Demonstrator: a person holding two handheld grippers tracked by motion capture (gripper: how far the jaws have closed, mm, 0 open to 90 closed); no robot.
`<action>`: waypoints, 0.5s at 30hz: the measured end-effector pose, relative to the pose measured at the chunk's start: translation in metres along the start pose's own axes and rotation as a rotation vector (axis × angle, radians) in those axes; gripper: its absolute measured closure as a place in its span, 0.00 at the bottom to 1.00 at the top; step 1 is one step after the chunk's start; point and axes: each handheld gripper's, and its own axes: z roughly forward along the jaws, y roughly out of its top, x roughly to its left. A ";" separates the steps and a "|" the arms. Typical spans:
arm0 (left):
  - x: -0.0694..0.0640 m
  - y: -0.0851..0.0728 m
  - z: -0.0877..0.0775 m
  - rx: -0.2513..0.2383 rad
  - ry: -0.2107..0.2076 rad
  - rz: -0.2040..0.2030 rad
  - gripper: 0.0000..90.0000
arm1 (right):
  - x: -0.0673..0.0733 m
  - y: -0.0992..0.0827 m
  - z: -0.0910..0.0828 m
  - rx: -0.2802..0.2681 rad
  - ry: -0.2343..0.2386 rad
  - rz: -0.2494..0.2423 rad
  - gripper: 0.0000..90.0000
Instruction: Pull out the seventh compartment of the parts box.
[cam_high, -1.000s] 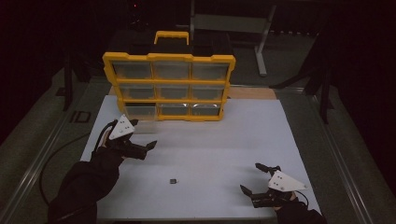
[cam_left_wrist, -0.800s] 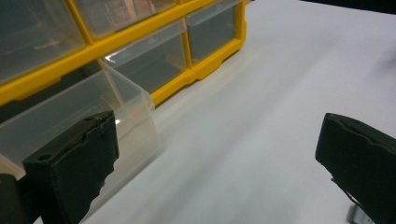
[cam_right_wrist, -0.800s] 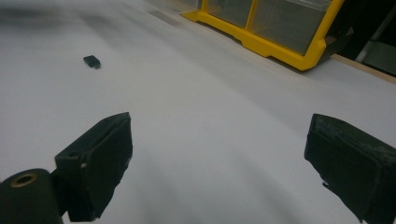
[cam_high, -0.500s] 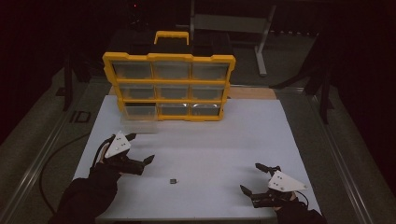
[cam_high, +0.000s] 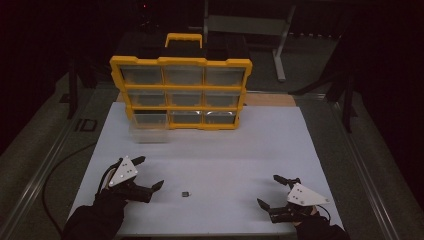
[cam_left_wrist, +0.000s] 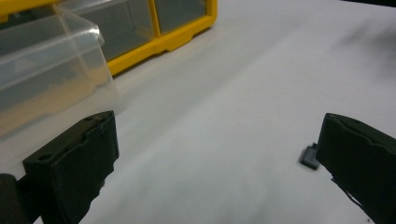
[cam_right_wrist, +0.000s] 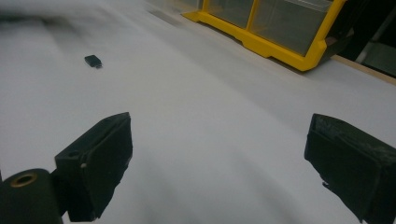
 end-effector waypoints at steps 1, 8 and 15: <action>-0.001 -0.001 0.000 0.006 0.000 0.001 0.00 | 0.000 0.000 0.000 0.000 -0.002 0.000 0.09; -0.002 -0.010 -0.006 0.005 0.021 -0.010 0.00 | 0.000 0.000 -0.001 -0.001 -0.002 -0.002 0.09; 0.000 -0.017 -0.005 0.013 0.053 -0.008 0.00 | 0.000 0.000 -0.001 -0.003 0.000 -0.002 0.09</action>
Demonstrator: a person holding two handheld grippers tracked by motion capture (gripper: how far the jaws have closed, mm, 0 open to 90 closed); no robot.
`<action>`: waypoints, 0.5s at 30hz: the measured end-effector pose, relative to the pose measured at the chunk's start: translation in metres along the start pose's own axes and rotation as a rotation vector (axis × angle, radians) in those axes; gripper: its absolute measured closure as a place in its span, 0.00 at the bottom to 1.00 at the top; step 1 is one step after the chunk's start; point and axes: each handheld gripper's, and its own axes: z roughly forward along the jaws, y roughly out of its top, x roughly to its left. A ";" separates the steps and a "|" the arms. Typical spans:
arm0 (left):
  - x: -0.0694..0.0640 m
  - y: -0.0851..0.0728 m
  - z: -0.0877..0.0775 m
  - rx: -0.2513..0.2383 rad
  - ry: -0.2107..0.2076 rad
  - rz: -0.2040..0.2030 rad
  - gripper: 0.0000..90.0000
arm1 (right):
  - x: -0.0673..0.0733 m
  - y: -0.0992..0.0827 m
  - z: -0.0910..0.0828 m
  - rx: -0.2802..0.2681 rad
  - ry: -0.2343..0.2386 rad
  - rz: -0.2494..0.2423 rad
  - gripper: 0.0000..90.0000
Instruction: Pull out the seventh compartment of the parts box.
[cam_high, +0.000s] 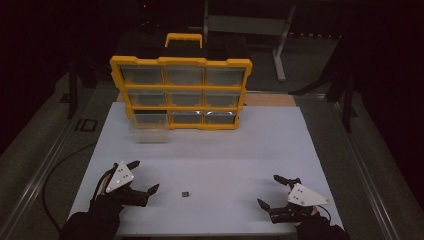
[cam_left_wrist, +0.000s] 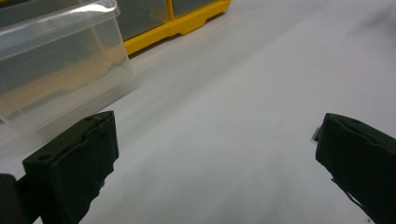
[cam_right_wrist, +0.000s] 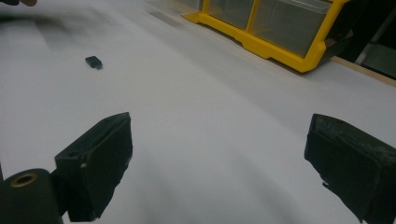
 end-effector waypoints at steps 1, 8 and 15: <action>0.000 0.000 0.000 -0.006 -0.011 -0.016 0.00 | 0.000 0.000 0.000 -0.001 -0.001 -0.002 0.09; 0.001 0.001 0.000 0.013 -0.006 -0.021 0.00 | 0.000 0.000 0.001 0.000 0.002 -0.003 0.09; -0.001 0.001 0.001 0.024 -0.029 -0.012 0.00 | 0.000 0.000 0.001 -0.001 0.002 -0.002 0.09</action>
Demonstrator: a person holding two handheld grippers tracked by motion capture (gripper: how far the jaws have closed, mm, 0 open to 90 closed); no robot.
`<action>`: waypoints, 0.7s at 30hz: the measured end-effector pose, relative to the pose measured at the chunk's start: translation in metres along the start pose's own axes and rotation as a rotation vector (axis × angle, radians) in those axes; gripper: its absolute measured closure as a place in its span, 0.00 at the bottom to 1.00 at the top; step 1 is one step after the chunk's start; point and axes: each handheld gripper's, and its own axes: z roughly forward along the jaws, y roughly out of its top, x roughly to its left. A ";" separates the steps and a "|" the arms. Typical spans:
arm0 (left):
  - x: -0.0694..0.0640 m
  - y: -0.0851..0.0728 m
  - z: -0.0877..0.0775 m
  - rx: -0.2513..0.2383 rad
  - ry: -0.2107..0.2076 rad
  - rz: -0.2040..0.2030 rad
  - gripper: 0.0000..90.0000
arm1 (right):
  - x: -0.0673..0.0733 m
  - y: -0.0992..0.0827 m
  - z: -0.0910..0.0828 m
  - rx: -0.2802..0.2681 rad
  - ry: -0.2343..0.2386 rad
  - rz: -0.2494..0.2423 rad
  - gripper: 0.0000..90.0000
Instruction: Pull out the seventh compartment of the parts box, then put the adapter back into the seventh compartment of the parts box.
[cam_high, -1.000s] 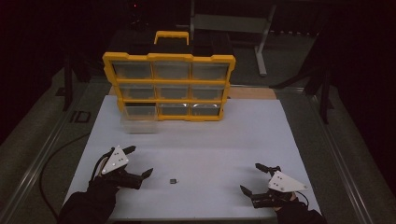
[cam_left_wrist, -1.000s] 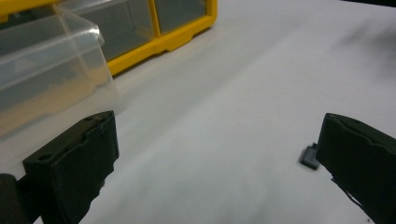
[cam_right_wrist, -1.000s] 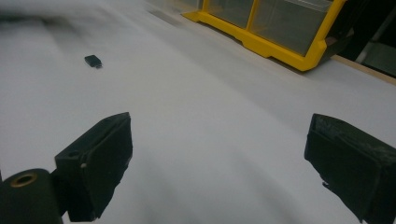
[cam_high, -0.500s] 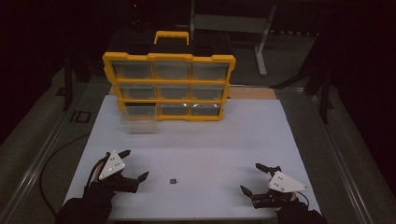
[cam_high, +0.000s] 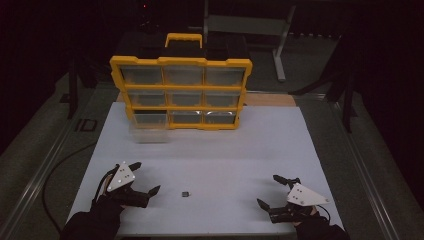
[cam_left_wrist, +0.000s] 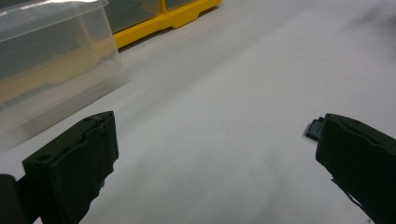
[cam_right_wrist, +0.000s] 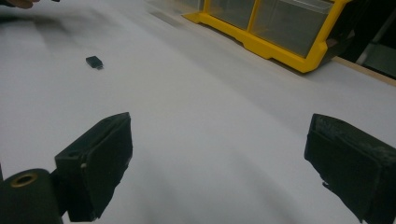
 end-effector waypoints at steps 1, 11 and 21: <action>0.000 0.000 0.000 -0.002 -0.001 0.000 0.00 | 0.000 0.000 0.000 0.001 -0.001 -0.001 0.09; 0.001 0.000 -0.002 0.009 -0.027 -0.007 0.00 | 0.000 0.000 0.001 0.002 0.001 0.000 0.09; 0.001 0.005 -0.005 0.009 -0.047 -0.007 0.00 | 0.000 0.000 0.000 0.000 -0.001 0.000 0.09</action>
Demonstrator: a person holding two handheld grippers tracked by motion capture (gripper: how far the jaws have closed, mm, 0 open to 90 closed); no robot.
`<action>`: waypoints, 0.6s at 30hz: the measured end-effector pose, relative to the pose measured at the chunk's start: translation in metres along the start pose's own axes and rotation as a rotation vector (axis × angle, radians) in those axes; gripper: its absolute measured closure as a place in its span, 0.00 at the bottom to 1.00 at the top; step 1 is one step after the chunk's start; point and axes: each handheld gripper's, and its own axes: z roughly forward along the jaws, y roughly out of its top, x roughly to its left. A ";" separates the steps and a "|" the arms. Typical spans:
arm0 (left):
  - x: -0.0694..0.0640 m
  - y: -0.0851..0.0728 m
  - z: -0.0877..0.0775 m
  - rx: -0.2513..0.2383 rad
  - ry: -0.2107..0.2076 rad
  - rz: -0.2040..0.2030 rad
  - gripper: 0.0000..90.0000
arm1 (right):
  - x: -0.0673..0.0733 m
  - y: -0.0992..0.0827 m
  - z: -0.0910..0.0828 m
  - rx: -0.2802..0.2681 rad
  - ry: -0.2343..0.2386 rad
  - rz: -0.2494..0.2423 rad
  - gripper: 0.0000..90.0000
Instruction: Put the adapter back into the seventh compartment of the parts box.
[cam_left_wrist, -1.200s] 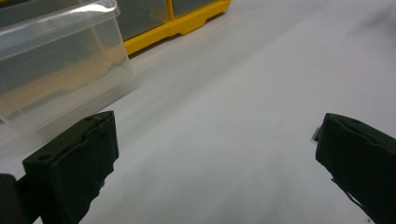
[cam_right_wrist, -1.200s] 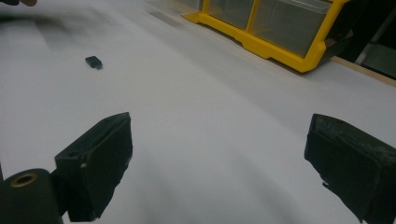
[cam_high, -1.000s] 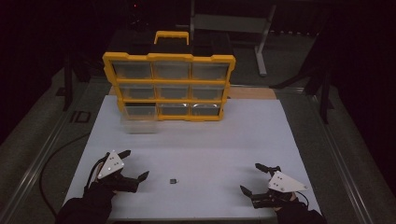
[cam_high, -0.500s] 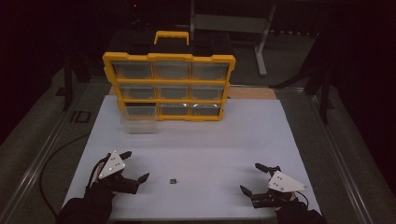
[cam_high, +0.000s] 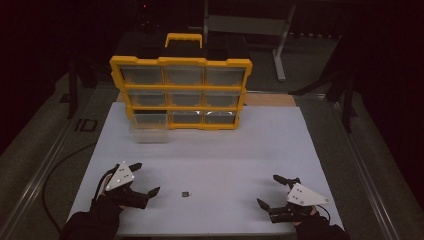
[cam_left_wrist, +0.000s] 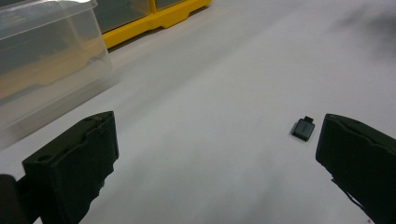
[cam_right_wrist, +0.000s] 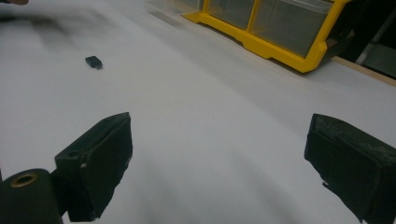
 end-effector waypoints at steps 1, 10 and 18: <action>0.000 0.001 -0.001 0.005 -0.001 -0.001 0.00 | 0.000 0.000 0.000 0.001 0.001 0.001 0.09; 0.003 0.015 -0.010 0.006 -0.057 -0.032 0.00 | 0.001 0.001 0.000 0.002 -0.002 0.000 0.09; 0.002 0.031 -0.014 -0.005 -0.092 -0.014 0.00 | 0.000 0.000 -0.001 -0.001 -0.002 0.001 0.09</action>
